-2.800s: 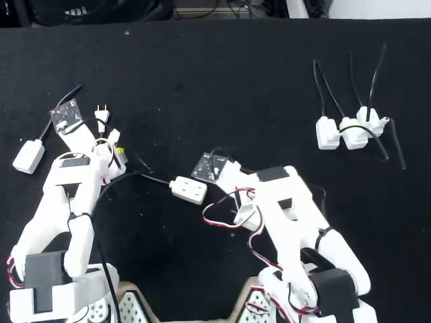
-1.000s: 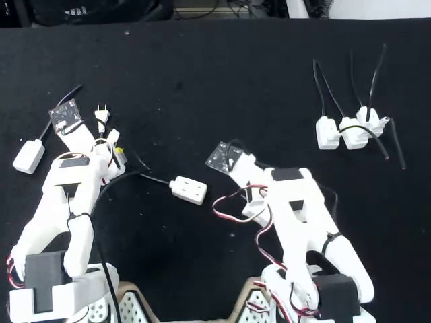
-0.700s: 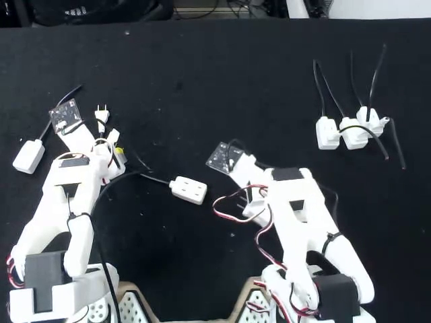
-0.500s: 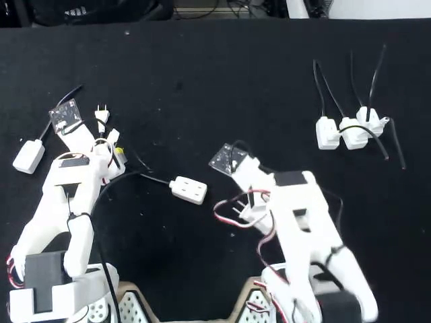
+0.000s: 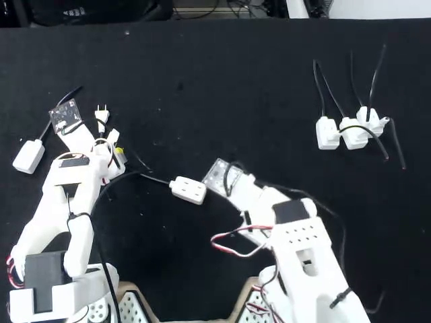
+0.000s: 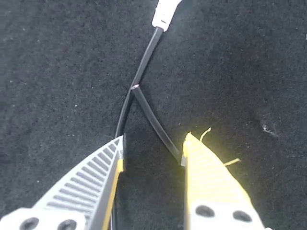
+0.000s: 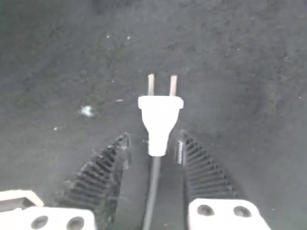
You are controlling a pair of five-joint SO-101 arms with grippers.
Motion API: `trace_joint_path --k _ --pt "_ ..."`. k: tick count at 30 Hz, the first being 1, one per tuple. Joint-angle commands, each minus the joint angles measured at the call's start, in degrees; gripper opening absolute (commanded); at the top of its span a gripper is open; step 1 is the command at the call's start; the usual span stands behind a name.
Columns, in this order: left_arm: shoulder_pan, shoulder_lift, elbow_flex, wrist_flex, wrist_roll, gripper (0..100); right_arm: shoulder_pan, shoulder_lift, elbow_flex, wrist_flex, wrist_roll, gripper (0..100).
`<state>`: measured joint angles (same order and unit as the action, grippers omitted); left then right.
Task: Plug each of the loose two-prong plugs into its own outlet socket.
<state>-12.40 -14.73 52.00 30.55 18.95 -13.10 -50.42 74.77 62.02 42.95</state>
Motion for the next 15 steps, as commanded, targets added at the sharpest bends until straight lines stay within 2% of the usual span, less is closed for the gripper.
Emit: trace_joint_path --k 1,5,15 --pt "-0.57 -3.34 -0.57 -0.70 0.26 20 -3.52 -1.27 4.44 -4.75 -0.53 14.7" --pt "-0.57 -3.34 -0.57 -0.70 0.26 20 -4.13 -1.27 6.55 -9.14 -0.70 14.8" --pt "-0.57 -3.34 -0.57 -0.70 0.26 20 -2.73 -1.36 4.70 -9.32 -0.26 14.8"
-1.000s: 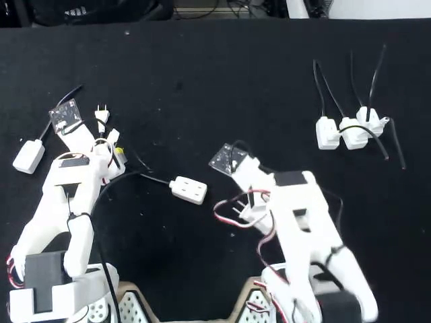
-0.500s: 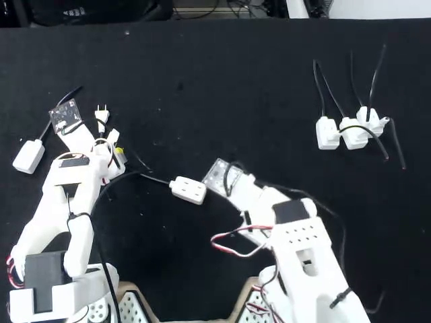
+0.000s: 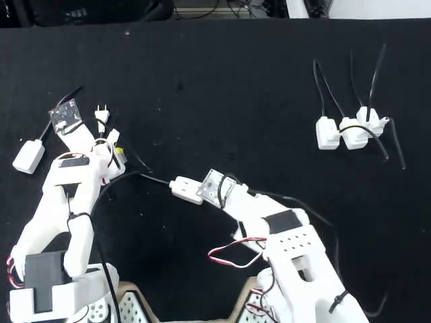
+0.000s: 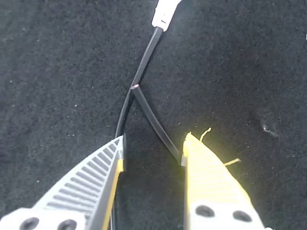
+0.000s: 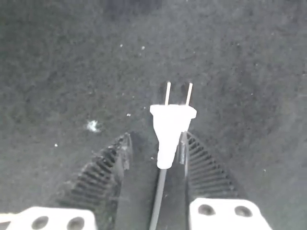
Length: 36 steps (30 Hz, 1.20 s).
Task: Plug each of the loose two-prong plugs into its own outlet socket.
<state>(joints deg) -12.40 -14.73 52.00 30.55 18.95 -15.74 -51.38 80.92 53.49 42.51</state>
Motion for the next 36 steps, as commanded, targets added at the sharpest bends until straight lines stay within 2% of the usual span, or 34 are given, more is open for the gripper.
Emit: trace_joint_path --k 1,8,20,25,36 --pt "-0.57 -3.34 -0.57 -0.70 0.26 20 -0.26 -0.48 -1.98 -0.26 -0.18 14.8" --pt "-0.57 -3.34 -0.57 -0.79 0.26 20 -0.44 -0.22 -10.51 7.74 0.18 14.8" --pt "-0.57 -3.34 -0.57 -0.97 0.26 20 -1.85 -0.22 -3.47 3.16 0.18 14.8" --pt "-0.57 -3.34 -0.57 -0.97 0.26 20 -4.13 -0.22 -3.47 3.43 -0.26 14.8" --pt "-0.57 -3.34 -0.57 -0.97 0.26 20 -3.60 -0.04 -3.56 2.37 0.18 14.8"
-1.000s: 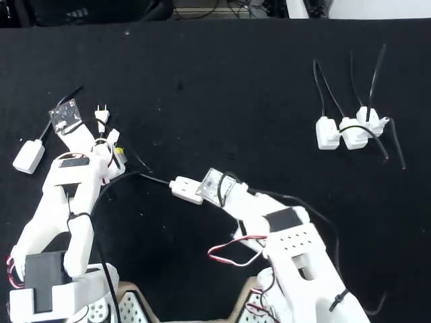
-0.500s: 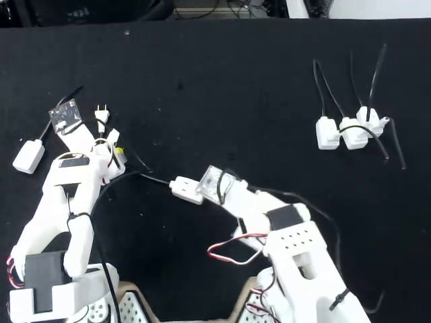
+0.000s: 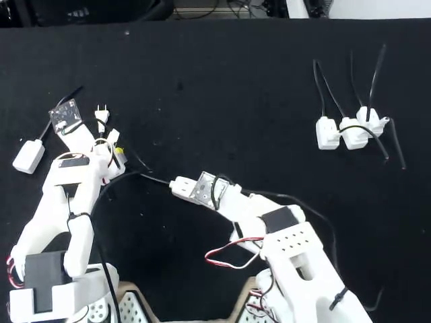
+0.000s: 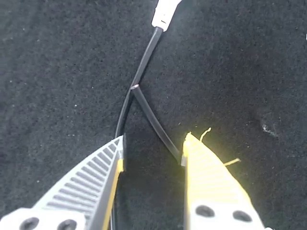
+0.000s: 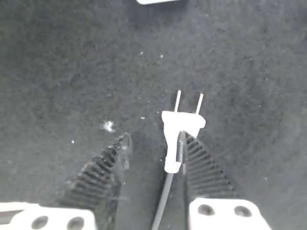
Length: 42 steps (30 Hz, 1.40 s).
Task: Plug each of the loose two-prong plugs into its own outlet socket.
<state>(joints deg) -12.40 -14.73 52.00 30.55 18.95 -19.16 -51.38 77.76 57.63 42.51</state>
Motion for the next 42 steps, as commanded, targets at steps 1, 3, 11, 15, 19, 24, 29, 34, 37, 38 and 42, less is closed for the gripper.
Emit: trace_joint_path --k 1,3,11,15,19,24,29,34,37,38,42 --pt "-0.57 -3.34 -0.57 -0.97 0.26 20 0.53 0.22 -0.40 -2.37 0.18 14.8" --pt "-0.57 -3.34 -0.57 -0.97 0.26 20 1.41 2.33 -0.57 -3.87 0.18 14.8" --pt "-0.57 -3.34 -0.57 -0.88 0.18 20 1.85 16.31 -5.85 -5.71 1.85 14.8" --pt "-0.57 -3.34 -0.57 -0.79 0.18 20 1.85 18.95 -8.66 -5.71 2.11 14.8" --pt "-0.57 -3.34 -0.57 -0.79 0.18 20 2.29 19.56 -9.10 -5.71 4.75 14.8" --pt "-0.57 -3.34 -0.57 -0.79 0.18 20 9.41 19.82 -9.63 -6.07 10.90 14.8" --pt "-0.57 -3.34 -0.57 -0.97 0.18 20 14.15 19.82 -9.89 -6.07 14.59 14.8" --pt "-0.57 -3.34 -0.57 -0.97 0.18 20 14.95 19.82 -11.21 -6.15 14.42 14.5" --pt "-0.57 -3.34 -0.57 -0.88 0.18 20 14.33 19.47 -12.44 -5.98 10.37 10.9" --pt "-0.57 -3.34 -0.57 -0.88 0.18 20 13.45 19.47 -12.70 -5.71 9.14 10.3" --pt "-0.57 -3.34 -0.57 -0.88 0.18 20 8.53 19.47 -12.26 -4.22 5.71 10.0"
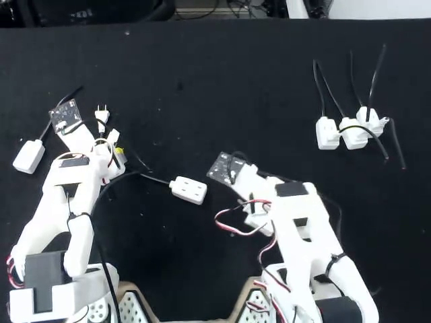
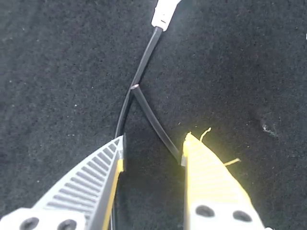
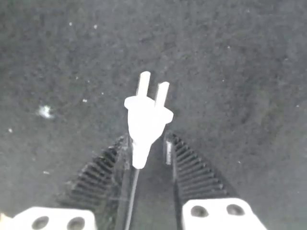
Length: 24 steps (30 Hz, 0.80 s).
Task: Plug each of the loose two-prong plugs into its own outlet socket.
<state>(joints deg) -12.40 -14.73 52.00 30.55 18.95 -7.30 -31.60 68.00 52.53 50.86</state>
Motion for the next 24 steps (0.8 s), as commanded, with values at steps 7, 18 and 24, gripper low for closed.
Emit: trace_joint_path --k 7,18,24 --pt "-0.57 -3.43 -0.57 -0.79 0.18 20 -5.80 -0.31 -2.77 1.49 -7.65 4.0" --pt "-0.66 -3.43 -0.57 -0.70 0.18 20 -0.18 0.04 -2.51 -1.41 -8.00 1.2" --pt "-0.57 -3.43 -0.57 -0.97 0.18 20 2.02 0.04 -2.42 4.31 -7.82 12.9"
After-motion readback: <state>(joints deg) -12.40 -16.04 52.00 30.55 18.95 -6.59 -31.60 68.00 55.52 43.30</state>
